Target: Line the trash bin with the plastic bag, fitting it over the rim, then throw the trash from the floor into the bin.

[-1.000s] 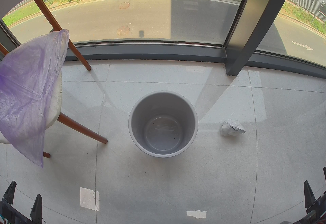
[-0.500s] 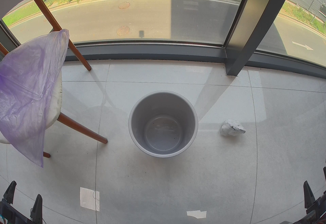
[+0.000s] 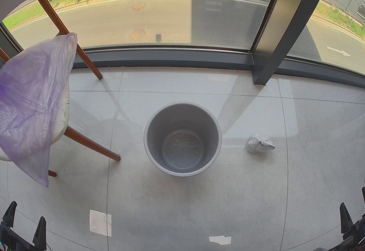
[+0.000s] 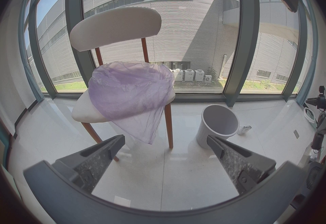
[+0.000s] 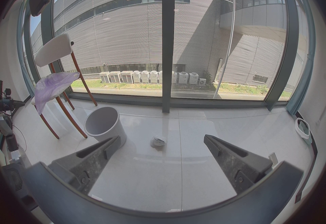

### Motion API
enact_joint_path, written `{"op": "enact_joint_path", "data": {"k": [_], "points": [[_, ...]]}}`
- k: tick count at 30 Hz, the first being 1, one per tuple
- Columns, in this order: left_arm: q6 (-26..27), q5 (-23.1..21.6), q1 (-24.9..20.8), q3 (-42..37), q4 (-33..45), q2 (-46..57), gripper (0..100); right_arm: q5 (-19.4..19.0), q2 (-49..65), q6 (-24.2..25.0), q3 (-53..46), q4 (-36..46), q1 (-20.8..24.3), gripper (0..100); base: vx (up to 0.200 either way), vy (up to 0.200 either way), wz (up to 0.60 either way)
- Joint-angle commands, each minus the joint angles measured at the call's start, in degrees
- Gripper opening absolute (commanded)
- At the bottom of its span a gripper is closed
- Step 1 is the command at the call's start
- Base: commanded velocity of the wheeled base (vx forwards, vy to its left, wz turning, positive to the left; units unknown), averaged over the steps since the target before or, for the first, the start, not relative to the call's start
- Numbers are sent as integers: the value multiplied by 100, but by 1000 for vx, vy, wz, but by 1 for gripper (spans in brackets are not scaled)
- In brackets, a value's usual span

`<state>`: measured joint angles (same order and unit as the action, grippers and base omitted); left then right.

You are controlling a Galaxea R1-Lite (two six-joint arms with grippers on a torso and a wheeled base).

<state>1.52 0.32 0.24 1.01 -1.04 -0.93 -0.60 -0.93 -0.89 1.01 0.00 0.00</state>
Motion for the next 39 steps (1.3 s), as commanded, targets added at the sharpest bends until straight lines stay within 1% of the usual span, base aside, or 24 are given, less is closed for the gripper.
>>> {"op": "enact_joint_path", "data": {"k": [1,2,3,5,8,13,14,15,17,19,22,27,30,31,34,35,36,39], "points": [[6,3,11,-101,-134,75,100,-2,93,-8,-101,0,0,100,0,0,0],[59,-23,11,-101,-635,75,100,-2,93,19,-101,0,0,100,0,0,0],[120,-67,2,-101,-881,75,100,-2,93,19,-101,0,0,100,0,0,0],[199,-278,11,-101,-986,75,100,-2,93,1,-101,0,0,100,0,0,0],[322,-304,2,-101,-1136,75,100,-2,93,19,-101,0,0,100,0,0,0],[727,-331,11,-92,-1109,84,100,-2,93,-8,-101,0,0,100,0,0,0],[727,-331,11,-92,-1109,84,100,-2,93,-8,-101,0,0,100,0,0,0],[762,-427,11,-48,-1109,75,100,-2,93,10,-101,0,0,100,0,0,0],[753,-647,11,92,-1074,75,100,-2,93,27,-101,0,0,100,0,0,0],[762,-717,11,277,-1013,75,100,-2,93,36,-101,0,0,100,0,0,0],[770,-735,-7,778,-819,-22,100,-2,93,36,-101,0,0,100,0,0,0],[753,-788,-42,1393,-582,-883,100,-2,93,36,-101,0,0,100,0,0,0],[744,-832,-86,1701,-582,-1366,100,-2,93,19,-101,9,0,100,0,0,0],[744,-840,-121,1920,-600,-1753,100,-2,93,19,-101,9,0,100,0,0,0],[718,-832,-200,2342,-617,-2377,100,-2,93,27,-101,0,0,100,0,0,0],[718,-832,-200,2377,-626,-2465,100,-2,93,27,-101,0,0,100,0,0,0],[718,-832,-209,2588,-643,-2817,100,7,93,27,-101,0,0,100,0,0,0],[709,-840,-191,2896,-635,-3353,100,7,93,27,-101,0,0,100,0,0,0]]}}
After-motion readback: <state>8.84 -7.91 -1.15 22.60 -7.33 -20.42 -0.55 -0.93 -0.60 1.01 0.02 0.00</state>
